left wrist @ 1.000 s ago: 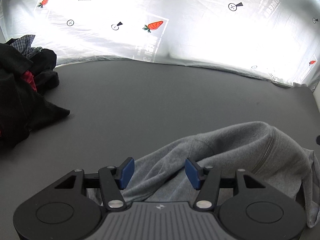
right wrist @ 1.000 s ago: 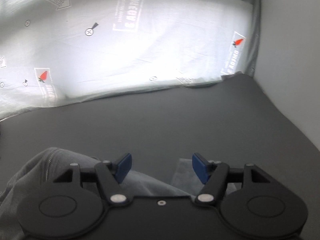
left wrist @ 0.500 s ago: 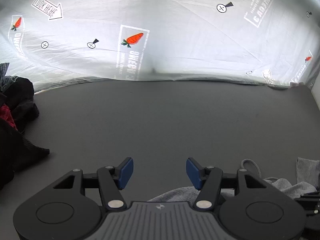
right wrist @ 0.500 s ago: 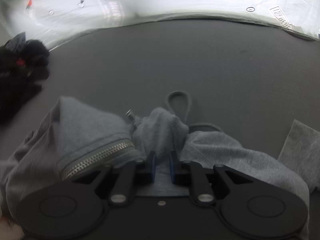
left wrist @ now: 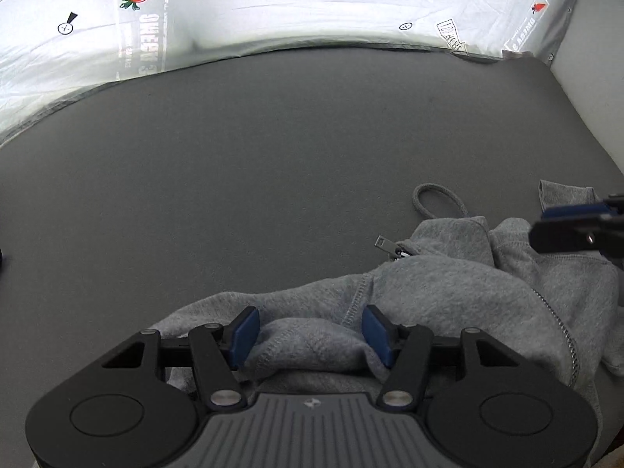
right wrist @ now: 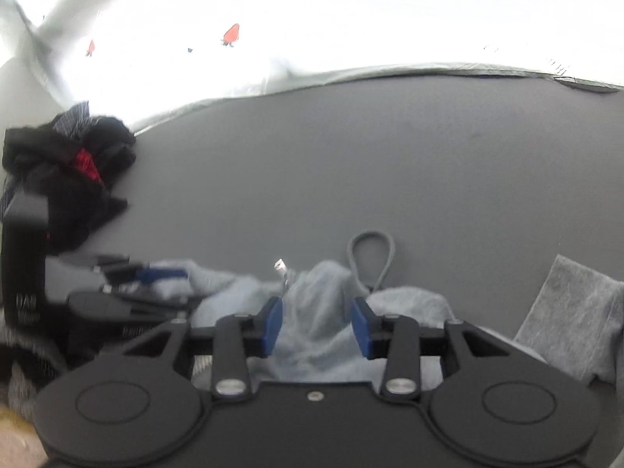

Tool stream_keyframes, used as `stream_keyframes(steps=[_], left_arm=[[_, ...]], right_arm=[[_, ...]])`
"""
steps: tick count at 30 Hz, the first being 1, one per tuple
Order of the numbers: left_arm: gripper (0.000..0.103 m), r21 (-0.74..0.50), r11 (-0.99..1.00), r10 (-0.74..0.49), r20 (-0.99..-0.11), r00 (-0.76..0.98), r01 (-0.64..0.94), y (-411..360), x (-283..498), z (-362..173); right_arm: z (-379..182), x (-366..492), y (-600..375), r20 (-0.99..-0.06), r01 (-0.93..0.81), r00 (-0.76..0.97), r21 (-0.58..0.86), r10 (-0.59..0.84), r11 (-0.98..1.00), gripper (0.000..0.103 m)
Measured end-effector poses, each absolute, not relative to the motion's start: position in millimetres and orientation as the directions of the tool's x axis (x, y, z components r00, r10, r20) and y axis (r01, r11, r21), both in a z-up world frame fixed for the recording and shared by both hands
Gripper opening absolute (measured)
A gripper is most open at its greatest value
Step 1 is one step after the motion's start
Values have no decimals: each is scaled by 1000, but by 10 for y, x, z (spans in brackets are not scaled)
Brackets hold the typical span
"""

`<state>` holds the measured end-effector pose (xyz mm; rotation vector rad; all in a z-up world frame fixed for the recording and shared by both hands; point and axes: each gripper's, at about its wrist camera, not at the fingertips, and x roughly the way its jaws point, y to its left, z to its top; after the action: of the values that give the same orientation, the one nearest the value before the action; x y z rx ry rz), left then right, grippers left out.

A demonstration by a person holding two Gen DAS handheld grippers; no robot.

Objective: Fold clothes

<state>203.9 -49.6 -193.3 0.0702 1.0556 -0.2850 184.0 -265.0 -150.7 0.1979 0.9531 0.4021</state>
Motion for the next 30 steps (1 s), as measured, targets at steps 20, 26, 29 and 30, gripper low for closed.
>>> stream_keyframes(steps=[20, 26, 29, 30], left_arm=[[60, -118, 986, -164, -795, 584, 117, -41, 1893, -1449], [60, -93, 995, -101, -807, 582, 43, 127, 1796, -1445], [60, -76, 996, -86, -837, 541, 41, 97, 1792, -1569], [60, -74, 996, -89, -846, 526, 49, 77, 1801, -1595]], right_arm=[[-475, 2112, -2888, -396, -230, 798, 496, 454, 837, 6], [-698, 1558, -3235, -397, -339, 730, 495, 555, 800, 7], [-1524, 1430, -3038, -741, -254, 509, 357, 438, 899, 7], [-1839, 1337, -2976, -843, -232, 416, 265, 341, 936, 7]])
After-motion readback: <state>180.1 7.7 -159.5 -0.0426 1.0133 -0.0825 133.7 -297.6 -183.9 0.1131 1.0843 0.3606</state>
